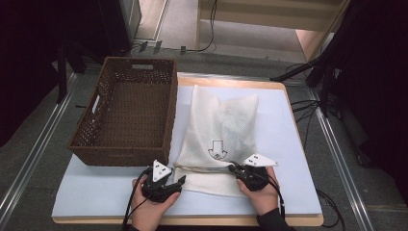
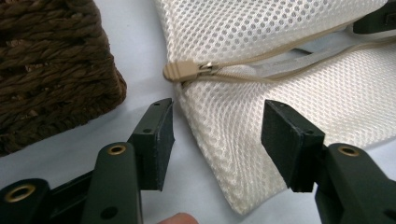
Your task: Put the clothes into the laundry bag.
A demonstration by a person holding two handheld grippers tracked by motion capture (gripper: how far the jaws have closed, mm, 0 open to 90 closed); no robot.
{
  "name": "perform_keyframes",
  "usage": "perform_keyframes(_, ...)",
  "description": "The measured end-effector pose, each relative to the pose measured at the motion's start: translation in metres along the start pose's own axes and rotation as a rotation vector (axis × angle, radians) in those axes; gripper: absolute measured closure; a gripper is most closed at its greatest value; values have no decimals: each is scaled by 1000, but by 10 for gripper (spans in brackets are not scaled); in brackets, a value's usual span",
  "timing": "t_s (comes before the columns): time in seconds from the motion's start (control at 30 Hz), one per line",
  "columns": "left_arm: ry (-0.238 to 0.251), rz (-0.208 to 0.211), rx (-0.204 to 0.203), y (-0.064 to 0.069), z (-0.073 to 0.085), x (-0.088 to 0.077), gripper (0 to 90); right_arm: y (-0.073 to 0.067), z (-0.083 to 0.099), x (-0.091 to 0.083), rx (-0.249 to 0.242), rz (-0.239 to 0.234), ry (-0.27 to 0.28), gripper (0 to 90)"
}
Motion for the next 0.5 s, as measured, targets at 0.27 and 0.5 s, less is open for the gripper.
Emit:
perform_keyframes(0.27, 2, -59, -5, -7, -1, -1, 395, -12, -10, -6, 33, -48, 57, 536)
perform_keyframes(0.5, -2, -2, -44, 0, -1, 1, 456, -12, -27, -14, 50, -31, 118, 437)
Point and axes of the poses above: each handheld gripper's, and its own axes: x roughly forward along the jaws, z roughly out of its underside, y roughly to its right, the point moved 9 cm from there along x, roughly forward along the jaws, and after that the axes turned 11 degrees about y, right-handed, at the moved point
